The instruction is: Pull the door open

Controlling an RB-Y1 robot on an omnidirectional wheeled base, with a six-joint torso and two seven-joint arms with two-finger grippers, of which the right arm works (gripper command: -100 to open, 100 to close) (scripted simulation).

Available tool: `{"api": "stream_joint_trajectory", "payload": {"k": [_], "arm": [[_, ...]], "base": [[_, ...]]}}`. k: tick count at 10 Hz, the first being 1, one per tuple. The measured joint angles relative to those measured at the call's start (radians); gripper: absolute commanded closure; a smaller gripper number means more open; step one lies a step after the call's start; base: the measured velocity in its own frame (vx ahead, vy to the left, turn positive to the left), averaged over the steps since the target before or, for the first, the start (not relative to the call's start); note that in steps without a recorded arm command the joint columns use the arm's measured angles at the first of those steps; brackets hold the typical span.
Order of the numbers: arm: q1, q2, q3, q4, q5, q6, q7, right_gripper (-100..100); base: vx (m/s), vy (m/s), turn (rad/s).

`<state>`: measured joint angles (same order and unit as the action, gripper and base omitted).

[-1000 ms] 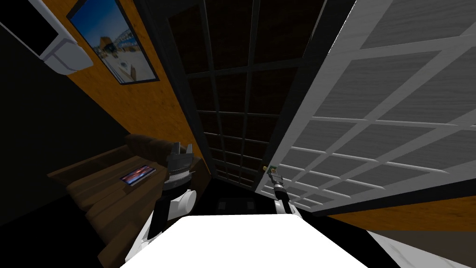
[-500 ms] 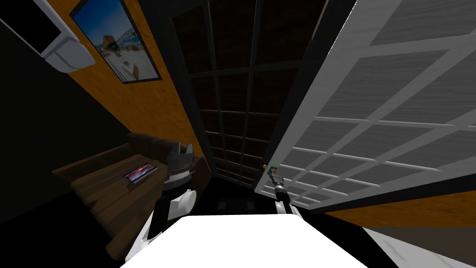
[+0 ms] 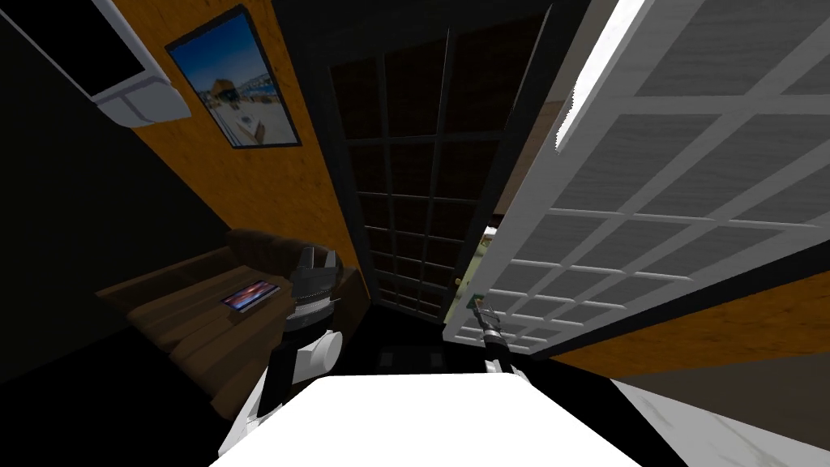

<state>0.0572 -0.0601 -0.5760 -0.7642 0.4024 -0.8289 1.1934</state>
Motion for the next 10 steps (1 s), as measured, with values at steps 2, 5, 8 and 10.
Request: {"api": "stream_joint_trajectory", "payload": {"k": [2,5,8,10], "arm": [[-0.011,-0.020,-0.018,0.070,-0.018,-0.033,-0.004,100],[0.039,0.008,-0.008,-0.011,-0.018,0.009,-0.033,100],[0.051,-0.010,-0.009,0.001,-0.031,0.006,-0.076,100],[0.069,-0.009,-0.011,0.000,-0.039,0.002,-0.091,100]], "base": [[-0.100,-0.008,-0.024],[-0.076,0.009,-0.005],[-0.085,0.007,-0.013],[-0.102,-0.005,-0.006]]}}
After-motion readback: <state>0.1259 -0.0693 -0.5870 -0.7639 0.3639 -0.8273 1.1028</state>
